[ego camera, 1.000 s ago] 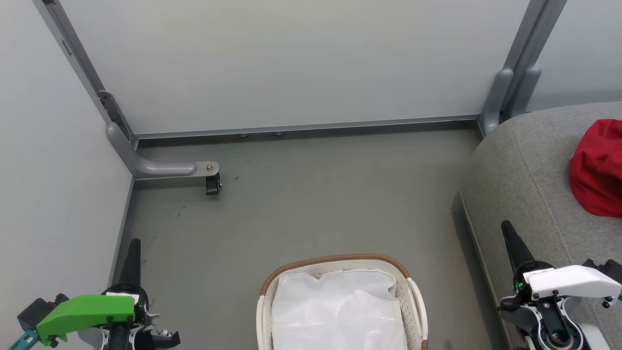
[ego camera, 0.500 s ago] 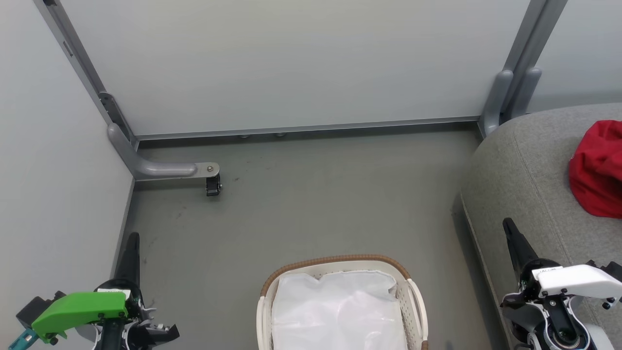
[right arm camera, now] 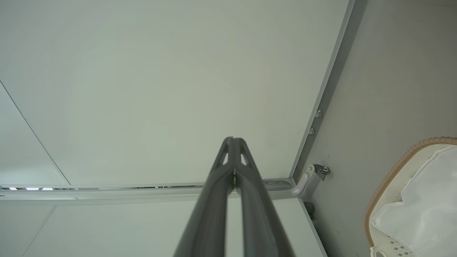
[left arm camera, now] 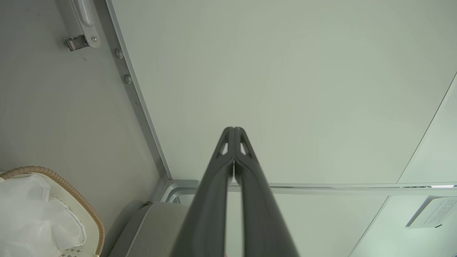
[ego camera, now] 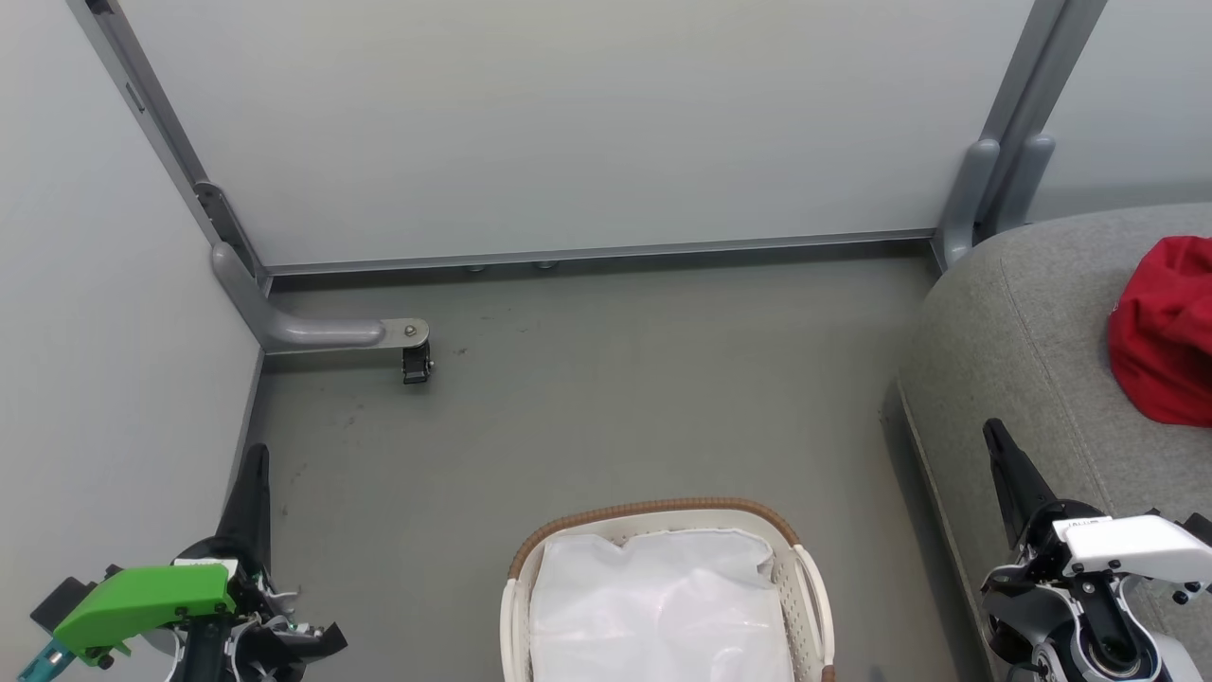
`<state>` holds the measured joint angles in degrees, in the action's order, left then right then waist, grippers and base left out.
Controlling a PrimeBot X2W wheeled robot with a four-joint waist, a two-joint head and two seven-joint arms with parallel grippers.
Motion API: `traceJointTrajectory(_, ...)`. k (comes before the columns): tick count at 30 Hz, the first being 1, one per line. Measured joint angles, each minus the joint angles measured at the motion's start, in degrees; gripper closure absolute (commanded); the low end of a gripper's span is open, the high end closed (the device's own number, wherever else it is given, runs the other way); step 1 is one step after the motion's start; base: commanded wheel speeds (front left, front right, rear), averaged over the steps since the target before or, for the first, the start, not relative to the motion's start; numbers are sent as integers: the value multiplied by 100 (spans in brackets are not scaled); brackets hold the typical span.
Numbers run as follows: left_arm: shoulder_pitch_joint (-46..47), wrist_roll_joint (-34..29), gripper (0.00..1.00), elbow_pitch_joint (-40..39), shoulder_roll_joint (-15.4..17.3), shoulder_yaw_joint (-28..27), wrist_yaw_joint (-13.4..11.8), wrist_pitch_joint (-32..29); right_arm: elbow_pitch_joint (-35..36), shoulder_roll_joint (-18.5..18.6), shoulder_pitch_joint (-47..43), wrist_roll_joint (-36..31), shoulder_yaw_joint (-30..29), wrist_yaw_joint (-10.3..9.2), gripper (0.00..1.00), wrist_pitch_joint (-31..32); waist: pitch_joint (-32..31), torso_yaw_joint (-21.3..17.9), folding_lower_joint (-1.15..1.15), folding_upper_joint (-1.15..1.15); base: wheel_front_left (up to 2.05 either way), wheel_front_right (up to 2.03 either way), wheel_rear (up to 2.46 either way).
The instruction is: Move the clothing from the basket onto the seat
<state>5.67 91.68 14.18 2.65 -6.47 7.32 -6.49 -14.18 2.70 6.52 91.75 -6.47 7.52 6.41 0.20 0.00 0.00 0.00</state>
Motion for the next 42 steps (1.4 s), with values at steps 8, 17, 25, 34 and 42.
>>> traceJointTrajectory(8, 5, 65, 100, -11, 1, -5, 1, -7, 8, 0, -1, 55, -7, -1, 100, 14, -2, 0, 0, 0, 0, 0, 0)
traceJointTrajectory(17, 14, 65, 100, -12, 1, -5, 0, -7, 9, 1, -1, 55, -7, -1, 100, 14, -2, 0, 0, 0, 0, 0, 0)
traceJointTrajectory(25, 16, 65, 100, -12, 1, -5, 0, -7, 9, 1, -1, 55, -7, -1, 100, 14, -2, 0, 0, 0, 0, 0, 0)
traceJointTrajectory(34, 17, 65, 100, -12, 1, -5, 0, -7, 9, 1, -1, 55, -7, -1, 100, 14, -2, 0, 0, 0, 0, 0, 0)
traceJointTrajectory(42, 17, 65, 100, -12, 1, -5, 0, -7, 9, 1, -1, 55, -7, -1, 100, 14, -2, 0, 0, 0, 0, 0, 0)
